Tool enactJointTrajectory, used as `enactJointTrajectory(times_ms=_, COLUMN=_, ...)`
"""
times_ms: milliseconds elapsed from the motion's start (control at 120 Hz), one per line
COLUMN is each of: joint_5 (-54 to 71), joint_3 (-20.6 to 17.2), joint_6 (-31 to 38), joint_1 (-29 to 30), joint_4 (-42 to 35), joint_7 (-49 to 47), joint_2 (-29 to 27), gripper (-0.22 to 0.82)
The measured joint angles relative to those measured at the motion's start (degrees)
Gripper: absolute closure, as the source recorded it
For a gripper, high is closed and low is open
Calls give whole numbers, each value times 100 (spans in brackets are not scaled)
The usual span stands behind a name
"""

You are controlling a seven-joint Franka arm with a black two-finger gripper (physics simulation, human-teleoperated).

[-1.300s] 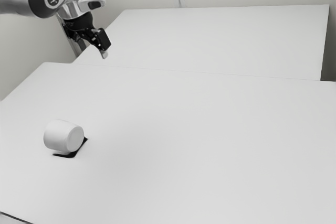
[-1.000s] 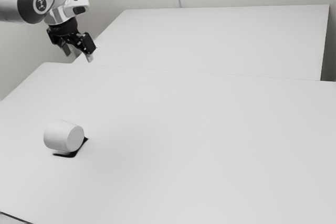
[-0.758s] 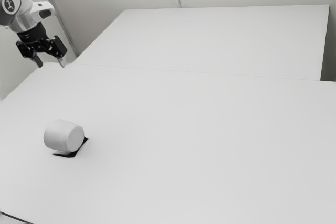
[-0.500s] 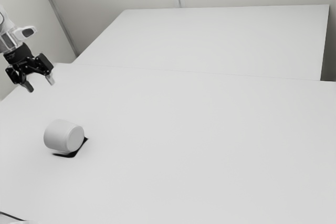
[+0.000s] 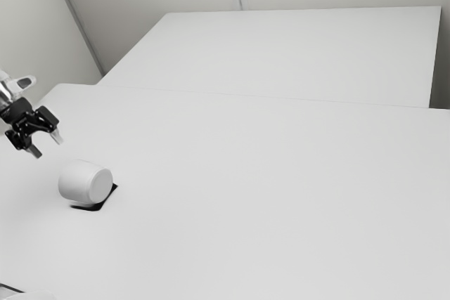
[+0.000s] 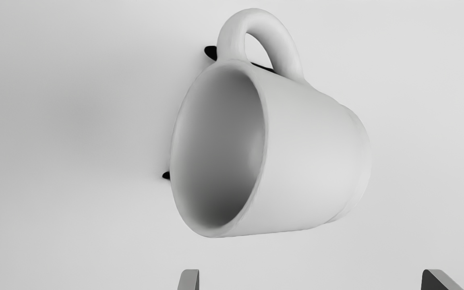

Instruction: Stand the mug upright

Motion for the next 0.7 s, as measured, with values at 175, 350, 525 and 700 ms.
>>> enactJointTrajectory(times_ms=175, joint_5=-96, joint_3=51, joint_6=-5, joint_1=-3, joint_4=398, joint_7=401, joint_2=547, gripper=0)
enactJointTrajectory(times_ms=350, joint_5=-269, joint_3=177, joint_6=-8, joint_1=-3, joint_4=616, joint_7=775, joint_2=1016, gripper=0)
enactJointTrajectory(times_ms=525, joint_5=-639, joint_3=302, joint_6=-8, joint_1=-5, joint_4=663, joint_7=1106, joint_2=1235, gripper=0)
enactJointTrajectory(times_ms=700, joint_5=-1162, joint_3=351, joint_6=-26, joint_1=-5, joint_4=489, joint_7=1361, joint_2=1333, gripper=0)
